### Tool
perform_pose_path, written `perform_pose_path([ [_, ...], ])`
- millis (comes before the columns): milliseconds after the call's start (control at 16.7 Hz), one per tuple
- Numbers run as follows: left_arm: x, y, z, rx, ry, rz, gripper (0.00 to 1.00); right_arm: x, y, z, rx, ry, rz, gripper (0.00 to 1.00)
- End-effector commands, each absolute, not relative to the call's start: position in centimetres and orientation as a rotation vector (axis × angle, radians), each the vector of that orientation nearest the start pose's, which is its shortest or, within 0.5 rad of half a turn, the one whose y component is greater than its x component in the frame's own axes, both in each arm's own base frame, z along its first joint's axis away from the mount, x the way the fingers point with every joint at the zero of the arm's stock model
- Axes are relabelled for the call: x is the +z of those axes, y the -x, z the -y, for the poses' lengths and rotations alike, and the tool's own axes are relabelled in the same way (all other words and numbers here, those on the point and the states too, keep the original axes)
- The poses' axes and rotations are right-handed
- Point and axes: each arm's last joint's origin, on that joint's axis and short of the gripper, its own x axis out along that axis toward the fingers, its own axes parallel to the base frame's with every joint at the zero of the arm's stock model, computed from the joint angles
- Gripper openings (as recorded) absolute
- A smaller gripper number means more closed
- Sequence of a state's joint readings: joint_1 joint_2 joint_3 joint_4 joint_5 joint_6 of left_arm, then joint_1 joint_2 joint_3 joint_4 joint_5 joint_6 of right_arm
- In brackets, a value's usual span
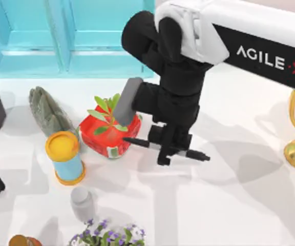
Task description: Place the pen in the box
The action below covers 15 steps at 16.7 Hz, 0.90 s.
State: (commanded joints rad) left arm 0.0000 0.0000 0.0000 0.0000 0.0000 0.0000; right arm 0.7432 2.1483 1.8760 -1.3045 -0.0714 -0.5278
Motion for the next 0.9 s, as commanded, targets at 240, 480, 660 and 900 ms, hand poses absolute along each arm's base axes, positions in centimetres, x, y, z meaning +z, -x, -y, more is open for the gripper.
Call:
perform_pose_path([
  [240, 16.0, -10.6, 0.1, 0.0, 0.0, 0.0, 1.0, 24.6, -31.8, -26.7, 0.912, 0.807, -1.332, 0.0],
  [480, 16.0, -10.6, 0.1, 0.0, 0.0, 0.0, 1.0, 30.2, -34.1, -20.4, 0.568, 0.484, -1.312, 0.0],
  [660, 16.0, -10.6, 0.1, 0.0, 0.0, 0.0, 1.0, 33.6, -35.3, -14.0, 0.232, 0.161, -1.294, 0.0],
  [900, 16.0, -10.6, 0.1, 0.0, 0.0, 0.0, 1.0, 35.6, -36.1, -4.6, -0.241, -0.273, -1.252, 0.0],
])
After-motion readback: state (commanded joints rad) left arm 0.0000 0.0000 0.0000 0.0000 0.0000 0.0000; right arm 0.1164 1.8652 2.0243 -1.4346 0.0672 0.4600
